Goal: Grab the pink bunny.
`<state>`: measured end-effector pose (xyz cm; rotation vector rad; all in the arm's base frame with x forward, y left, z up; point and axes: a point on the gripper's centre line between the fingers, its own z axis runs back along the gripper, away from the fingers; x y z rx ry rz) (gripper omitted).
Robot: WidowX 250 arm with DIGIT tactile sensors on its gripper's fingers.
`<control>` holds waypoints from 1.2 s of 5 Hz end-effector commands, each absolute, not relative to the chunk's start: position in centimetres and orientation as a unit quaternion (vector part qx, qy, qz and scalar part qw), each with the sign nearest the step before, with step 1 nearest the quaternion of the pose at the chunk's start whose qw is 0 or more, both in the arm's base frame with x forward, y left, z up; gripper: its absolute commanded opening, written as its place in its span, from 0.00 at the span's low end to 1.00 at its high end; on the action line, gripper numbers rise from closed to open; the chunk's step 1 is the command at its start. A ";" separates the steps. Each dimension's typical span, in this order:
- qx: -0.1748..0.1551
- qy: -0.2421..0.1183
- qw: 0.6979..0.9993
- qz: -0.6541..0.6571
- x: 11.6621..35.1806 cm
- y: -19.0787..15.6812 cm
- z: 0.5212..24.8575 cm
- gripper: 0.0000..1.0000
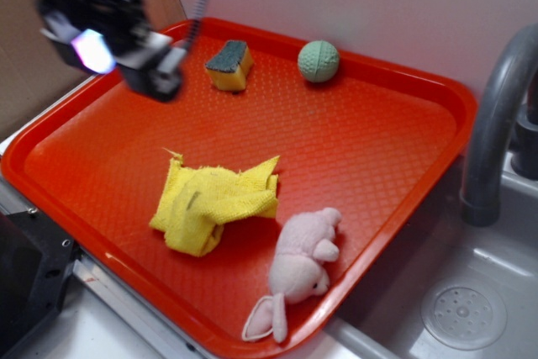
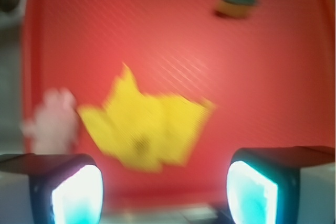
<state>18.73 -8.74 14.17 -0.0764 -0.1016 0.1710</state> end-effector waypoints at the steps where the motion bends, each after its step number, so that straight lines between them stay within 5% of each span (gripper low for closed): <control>1: -0.134 -0.040 0.984 0.114 20.4 -15.5 9.9 1.00; 2: -0.206 -0.002 0.974 0.098 19.1 -17.7 9.3 1.00; 3: -0.227 0.034 0.969 0.088 17.5 -18.8 9.1 1.00; 4: -0.205 0.035 0.975 0.079 16.3 -19.6 8.5 1.00; 6: -0.190 0.020 0.979 0.064 18.0 -19.7 6.2 1.00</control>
